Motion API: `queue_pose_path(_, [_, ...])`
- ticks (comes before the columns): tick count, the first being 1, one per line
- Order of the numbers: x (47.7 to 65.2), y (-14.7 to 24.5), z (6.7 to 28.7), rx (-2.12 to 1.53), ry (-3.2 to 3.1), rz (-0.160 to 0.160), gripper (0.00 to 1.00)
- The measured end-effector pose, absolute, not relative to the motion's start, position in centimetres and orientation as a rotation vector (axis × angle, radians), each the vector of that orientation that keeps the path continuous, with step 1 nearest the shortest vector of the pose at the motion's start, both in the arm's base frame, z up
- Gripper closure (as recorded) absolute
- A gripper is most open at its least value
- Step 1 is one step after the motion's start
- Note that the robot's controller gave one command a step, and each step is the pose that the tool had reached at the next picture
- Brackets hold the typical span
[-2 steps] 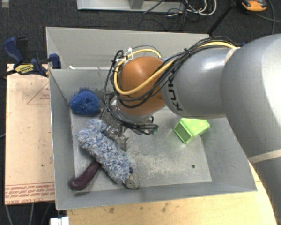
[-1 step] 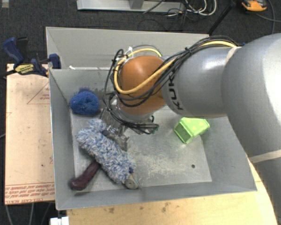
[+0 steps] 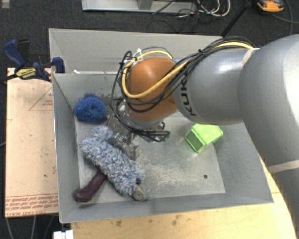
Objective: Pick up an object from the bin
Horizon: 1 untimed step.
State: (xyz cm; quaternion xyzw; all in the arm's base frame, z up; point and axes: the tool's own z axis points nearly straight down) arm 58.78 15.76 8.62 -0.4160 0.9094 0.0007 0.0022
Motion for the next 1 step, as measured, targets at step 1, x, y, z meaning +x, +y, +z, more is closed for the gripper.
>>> queue_pose_path(1, [58.72,15.77,9.78,-1.306,2.855,0.002,1.0])
